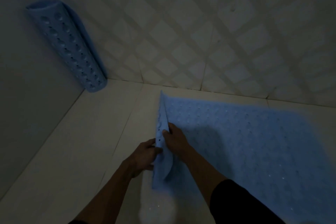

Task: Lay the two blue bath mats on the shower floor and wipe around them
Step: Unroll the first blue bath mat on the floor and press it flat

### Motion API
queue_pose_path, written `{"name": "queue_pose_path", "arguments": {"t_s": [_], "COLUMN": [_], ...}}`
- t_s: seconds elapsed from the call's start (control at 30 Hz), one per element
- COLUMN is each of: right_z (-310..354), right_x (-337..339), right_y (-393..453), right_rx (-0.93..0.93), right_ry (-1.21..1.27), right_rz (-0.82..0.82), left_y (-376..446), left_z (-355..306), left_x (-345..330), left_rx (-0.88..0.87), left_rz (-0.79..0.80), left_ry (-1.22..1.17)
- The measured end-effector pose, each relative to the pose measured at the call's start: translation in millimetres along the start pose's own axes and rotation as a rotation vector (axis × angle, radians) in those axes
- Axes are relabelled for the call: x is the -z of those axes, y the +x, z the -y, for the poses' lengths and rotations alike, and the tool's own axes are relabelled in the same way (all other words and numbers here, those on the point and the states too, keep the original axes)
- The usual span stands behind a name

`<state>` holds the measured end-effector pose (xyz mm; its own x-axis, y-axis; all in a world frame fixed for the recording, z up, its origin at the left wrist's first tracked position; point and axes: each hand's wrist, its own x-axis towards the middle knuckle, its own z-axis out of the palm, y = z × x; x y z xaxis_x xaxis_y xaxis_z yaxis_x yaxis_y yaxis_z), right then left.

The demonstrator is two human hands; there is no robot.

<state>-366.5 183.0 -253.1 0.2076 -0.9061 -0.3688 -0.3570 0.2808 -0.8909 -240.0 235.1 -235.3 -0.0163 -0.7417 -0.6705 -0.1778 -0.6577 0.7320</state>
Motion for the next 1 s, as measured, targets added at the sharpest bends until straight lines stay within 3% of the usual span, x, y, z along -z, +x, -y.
{"name": "queue_pose_path", "arguments": {"t_s": [0.13, 0.2, 0.33, 0.43, 0.57, 1.0], "right_z": [13, 9, -8, -27, -46, -56], "right_x": [-18, -20, -10, 5, 23, 38], "right_y": [10, 16, 8, 2, 3, 20], "right_rx": [-0.166, -0.186, 0.063, 0.075, -0.033, -0.061], "right_ry": [0.189, 0.174, -0.349, -0.618, -0.841, -0.872], "right_rz": [0.012, 0.006, -0.083, -0.113, -0.083, -0.016], "left_y": [4, 11, 29, 47, 57, 73], "left_z": [-11, -12, -3, -2, -3, 4], "left_x": [9, 19, 32, 37, 43, 53], "left_rx": [0.012, -0.035, -0.155, -0.200, -0.167, -0.092], "left_rz": [-0.077, -0.107, -0.371, -0.498, -0.526, -0.593], "left_ry": [-0.202, -0.171, 0.263, 0.457, 0.515, 0.619]}}
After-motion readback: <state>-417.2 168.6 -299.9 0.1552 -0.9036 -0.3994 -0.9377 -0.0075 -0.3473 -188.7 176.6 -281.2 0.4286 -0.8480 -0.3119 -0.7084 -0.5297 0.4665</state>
